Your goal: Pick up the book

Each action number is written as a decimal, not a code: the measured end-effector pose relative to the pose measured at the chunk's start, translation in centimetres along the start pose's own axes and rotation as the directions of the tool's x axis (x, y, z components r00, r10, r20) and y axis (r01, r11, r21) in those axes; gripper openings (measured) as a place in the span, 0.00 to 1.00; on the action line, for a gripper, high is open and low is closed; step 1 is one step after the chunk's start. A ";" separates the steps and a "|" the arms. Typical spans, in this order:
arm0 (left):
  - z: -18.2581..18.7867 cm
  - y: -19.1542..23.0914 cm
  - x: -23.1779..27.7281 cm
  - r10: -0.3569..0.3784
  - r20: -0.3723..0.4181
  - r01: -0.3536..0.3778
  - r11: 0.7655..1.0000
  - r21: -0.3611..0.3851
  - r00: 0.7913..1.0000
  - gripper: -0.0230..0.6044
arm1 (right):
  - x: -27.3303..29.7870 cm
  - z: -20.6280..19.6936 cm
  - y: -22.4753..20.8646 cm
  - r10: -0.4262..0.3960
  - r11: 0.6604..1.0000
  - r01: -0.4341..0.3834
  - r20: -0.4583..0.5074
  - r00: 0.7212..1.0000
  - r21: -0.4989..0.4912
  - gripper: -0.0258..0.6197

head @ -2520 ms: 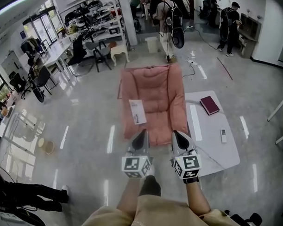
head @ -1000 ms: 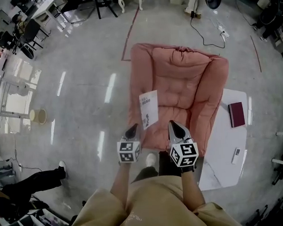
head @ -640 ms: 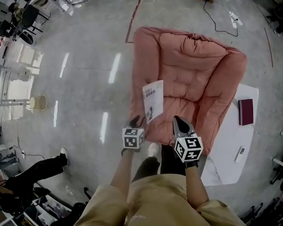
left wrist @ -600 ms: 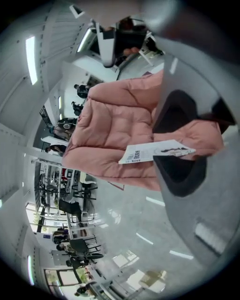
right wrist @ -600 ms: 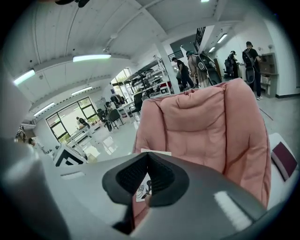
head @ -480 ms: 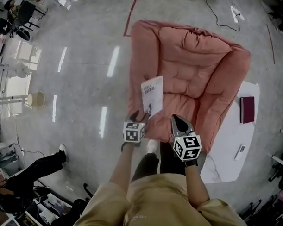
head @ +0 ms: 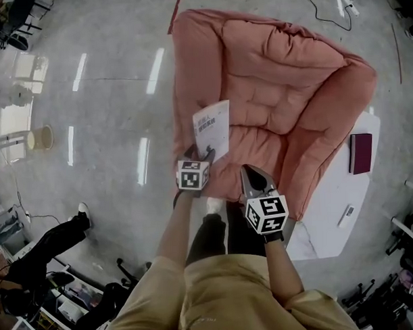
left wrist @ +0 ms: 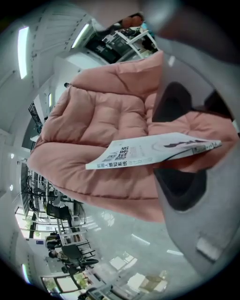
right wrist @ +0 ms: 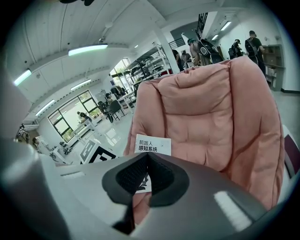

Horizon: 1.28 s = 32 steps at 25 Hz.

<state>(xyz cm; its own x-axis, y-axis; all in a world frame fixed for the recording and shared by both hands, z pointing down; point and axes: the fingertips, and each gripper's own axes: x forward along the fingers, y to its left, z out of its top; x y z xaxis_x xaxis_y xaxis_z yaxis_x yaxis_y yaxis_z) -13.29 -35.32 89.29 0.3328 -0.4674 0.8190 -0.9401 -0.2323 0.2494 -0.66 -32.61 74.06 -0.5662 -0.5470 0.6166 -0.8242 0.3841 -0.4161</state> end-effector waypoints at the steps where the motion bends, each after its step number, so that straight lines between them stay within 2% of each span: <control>1: 0.1 -0.1 0.5 -0.001 -0.002 0.001 1.000 0.002 1.000 0.52 | 0.2 0.1 -0.5 -0.001 1.000 0.001 0.000 1.000 0.002 0.04; 6: 0.0 -0.7 2.7 0.020 -0.021 -0.020 1.000 0.005 1.000 0.47 | 0.5 0.0 -3.1 -0.018 0.999 0.018 0.008 1.000 0.033 0.04; 13: 0.3 1.1 3.1 0.133 -0.019 -0.132 0.990 0.049 0.991 0.28 | 0.9 -1.0 -3.8 -0.032 0.997 0.031 0.006 0.999 0.066 0.04; 18: -0.3 2.3 4.5 0.196 -0.054 -0.196 0.981 -0.004 0.979 0.22 | 1.2 -2.0 -4.7 -0.037 0.996 0.038 -0.007 0.999 0.086 0.04; 20: 0.1 2.2 4.6 0.195 -0.054 -0.197 0.980 -0.031 0.979 0.19 | 1.1 -2.2 -5.3 -0.043 0.995 0.044 -0.009 0.999 0.092 0.05; 24: 0.1 1.5 3.8 0.148 -0.043 -0.150 0.986 -0.076 0.988 0.13 | 0.5 -2.2 -5.7 -0.055 0.992 0.055 0.003 0.998 0.109 0.05; 32: 0.1 -1.0 -0.9 0.099 -0.024 -0.101 0.993 -0.063 0.995 0.11 | -2.0 0.1 -3.8 -0.058 0.992 0.050 0.067 0.996 0.113 0.05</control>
<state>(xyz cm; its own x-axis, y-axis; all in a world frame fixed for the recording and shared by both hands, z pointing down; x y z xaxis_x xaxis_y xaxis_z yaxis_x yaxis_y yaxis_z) -12.66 -34.77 88.29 0.2358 -0.4672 0.8521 -0.9716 -0.1296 0.1978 3.61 -33.06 74.40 -0.5169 -0.6166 0.5938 -0.8473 0.2695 -0.4577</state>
